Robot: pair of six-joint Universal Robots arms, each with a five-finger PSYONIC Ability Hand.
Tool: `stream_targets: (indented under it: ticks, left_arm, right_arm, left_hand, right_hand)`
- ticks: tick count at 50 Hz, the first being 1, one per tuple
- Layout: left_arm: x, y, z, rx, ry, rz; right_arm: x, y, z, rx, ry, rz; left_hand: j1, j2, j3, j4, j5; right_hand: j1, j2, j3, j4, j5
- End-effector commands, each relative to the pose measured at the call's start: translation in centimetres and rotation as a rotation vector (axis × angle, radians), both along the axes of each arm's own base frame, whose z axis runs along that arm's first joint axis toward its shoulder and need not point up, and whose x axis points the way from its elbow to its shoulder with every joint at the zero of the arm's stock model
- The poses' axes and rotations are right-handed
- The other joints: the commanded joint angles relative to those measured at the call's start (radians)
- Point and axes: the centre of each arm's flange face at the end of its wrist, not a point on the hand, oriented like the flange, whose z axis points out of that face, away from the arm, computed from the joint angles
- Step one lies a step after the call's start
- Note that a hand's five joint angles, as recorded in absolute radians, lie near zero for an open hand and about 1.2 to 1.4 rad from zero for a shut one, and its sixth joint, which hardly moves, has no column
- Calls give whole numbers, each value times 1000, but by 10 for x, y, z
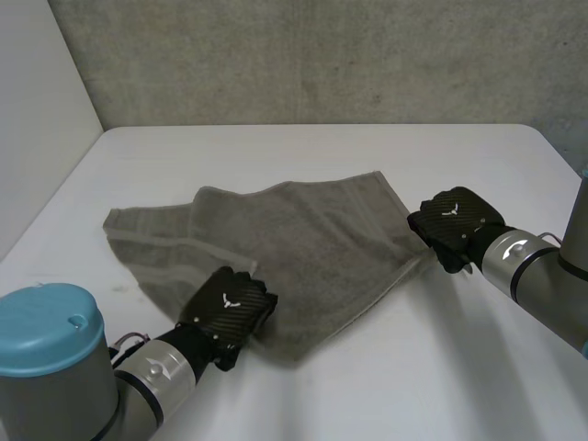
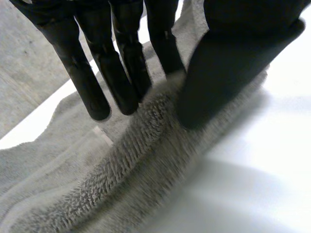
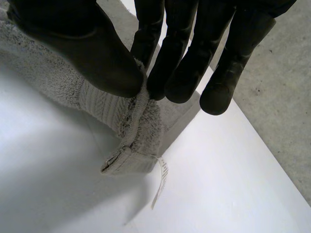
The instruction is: Fold the towel.
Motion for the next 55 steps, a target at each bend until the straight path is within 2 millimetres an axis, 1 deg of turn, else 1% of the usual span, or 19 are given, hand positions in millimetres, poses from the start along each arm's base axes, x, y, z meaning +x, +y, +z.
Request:
stream_targets:
  ticks: [1,2,3,4,5,6,8,9,11,13,14,19,22,28,36,42,47,53,55]
  left_arm:
    - [4,-9,14,-53,19,22]
    - [6,-15,17,-63,24,40]
    - [6,-15,17,-63,24,40]
    - [10,-24,23,-75,32,64]
    - [13,-35,30,-98,44,90]
    - [13,-35,30,-98,45,90]
    - [23,-57,41,-131,60,142]
    - [23,-57,41,-131,60,143]
    - [30,-76,48,-144,73,162]
    - [31,-83,51,-140,78,156]
    - [31,-83,51,-140,78,156]
    - [36,-109,43,-45,65,139]
    - [37,-117,38,-2,55,138]
    - [31,-125,31,30,55,106]
    - [12,-140,27,-24,22,13]
    - [2,-144,17,-20,-65,-45]
    - [-9,-139,0,7,-187,-130]
    - [-14,-142,-9,1,-224,-153]
    - [-20,-143,-11,-6,-223,-166]
  right_arm:
    - [-3,-2,-5,4,1,-10]
    - [-4,-3,-6,3,0,-14]
    - [-4,-3,-6,3,0,-14]
    - [-5,-4,-8,4,1,-19]
    - [-6,-4,-8,6,0,-21]
    - [-6,-4,-8,6,0,-21]
    - [-7,-3,-10,12,2,-21]
    - [-7,-3,-10,12,2,-21]
    - [-7,-2,-11,18,2,-19]
    - [-7,-1,-12,19,3,-19]
    - [-7,-1,-12,19,3,-19]
    - [-7,-1,-14,23,5,-17]
    - [-7,0,-15,28,6,-17]
    - [-7,0,-19,39,9,-17]
    - [-6,0,-29,46,27,-12]
    - [-6,2,-33,48,42,-3]
    - [-5,2,-38,58,45,1]
    - [-5,2,-40,60,47,1]
    - [-5,1,-42,62,47,1]
  left_hand:
    - [-524,-510,-514,-535,-542]
    - [-603,-589,-593,-614,-621]
    - [-604,-590,-594,-615,-622]
    - [-622,-607,-612,-632,-639]
    - [-628,-613,-618,-638,-645]
    - [-628,-613,-618,-638,-646]
    - [-631,-616,-621,-641,-648]
    - [-631,-616,-621,-641,-648]
    - [-622,-608,-612,-632,-640]
    - [-613,-599,-603,-624,-631]
    - [-613,-599,-603,-624,-631]
    - [-534,-520,-524,-545,-552]
    - [-493,-479,-483,-503,-511]
    - [-446,-431,-436,-456,-463]
    - [-425,-411,-415,-436,-443]
    - [-425,-411,-415,-436,-443]
    - [-425,-411,-415,-436,-443]
    - [-393,-379,-383,-403,-411]
    - [-364,-349,-353,-374,-381]
  right_hand:
    - [52,65,60,51,41]
    - [52,65,60,51,41]
    - [52,65,60,51,41]
    - [52,65,60,51,41]
    - [52,65,60,51,41]
    - [52,65,60,51,41]
    - [52,65,60,51,41]
    - [52,65,60,51,41]
    - [52,65,60,51,41]
    - [52,65,60,51,41]
    - [52,65,60,51,41]
    - [52,65,60,51,41]
    - [52,65,60,51,41]
    - [52,65,60,51,41]
    - [52,65,60,51,41]
    - [52,65,60,51,41]
    - [52,65,60,51,41]
    - [52,65,60,51,41]
    - [52,65,60,51,41]
